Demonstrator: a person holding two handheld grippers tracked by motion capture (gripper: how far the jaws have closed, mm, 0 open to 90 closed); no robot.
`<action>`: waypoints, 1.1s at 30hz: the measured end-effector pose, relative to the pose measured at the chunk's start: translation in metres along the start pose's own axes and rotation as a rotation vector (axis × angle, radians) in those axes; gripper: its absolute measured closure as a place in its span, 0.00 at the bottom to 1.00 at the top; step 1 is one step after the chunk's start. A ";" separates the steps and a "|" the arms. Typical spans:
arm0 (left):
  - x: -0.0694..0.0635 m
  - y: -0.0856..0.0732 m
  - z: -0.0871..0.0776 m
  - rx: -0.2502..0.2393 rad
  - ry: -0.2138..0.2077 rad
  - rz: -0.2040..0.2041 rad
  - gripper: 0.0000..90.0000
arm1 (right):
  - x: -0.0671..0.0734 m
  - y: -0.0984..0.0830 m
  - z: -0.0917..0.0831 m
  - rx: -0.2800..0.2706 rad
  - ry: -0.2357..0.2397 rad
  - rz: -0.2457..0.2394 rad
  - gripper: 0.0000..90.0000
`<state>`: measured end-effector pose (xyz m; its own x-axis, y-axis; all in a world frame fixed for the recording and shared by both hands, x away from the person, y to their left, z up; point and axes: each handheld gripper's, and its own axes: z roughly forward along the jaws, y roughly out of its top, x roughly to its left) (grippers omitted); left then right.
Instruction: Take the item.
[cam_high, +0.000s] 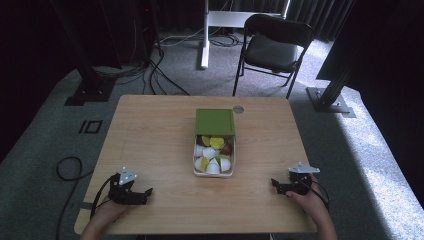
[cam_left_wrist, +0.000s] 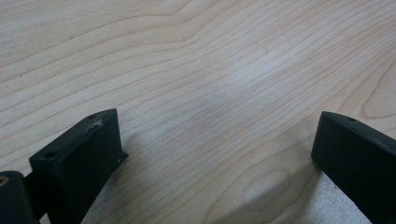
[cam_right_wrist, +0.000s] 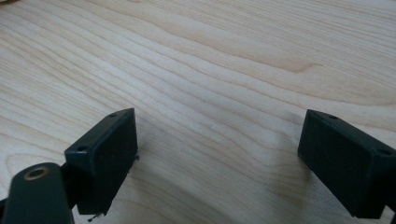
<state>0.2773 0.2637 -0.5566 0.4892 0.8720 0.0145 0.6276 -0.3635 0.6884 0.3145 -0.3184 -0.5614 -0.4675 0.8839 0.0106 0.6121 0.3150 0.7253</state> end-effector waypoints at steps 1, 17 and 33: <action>0.000 0.000 0.000 0.000 0.000 0.000 0.03 | 0.000 0.000 0.000 0.000 0.000 0.000 0.13; 0.000 0.000 0.000 0.000 0.000 0.000 0.03 | 0.000 0.000 0.000 -0.001 -0.003 0.004 0.13; 0.000 0.000 0.000 0.000 0.000 0.001 0.03 | 0.004 0.021 -0.011 -0.059 0.015 0.009 0.17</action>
<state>0.2773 0.2638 -0.5565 0.4898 0.8717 0.0149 0.6275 -0.3643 0.6881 0.3191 -0.3122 -0.5384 -0.4715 0.8815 0.0274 0.5779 0.2853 0.7646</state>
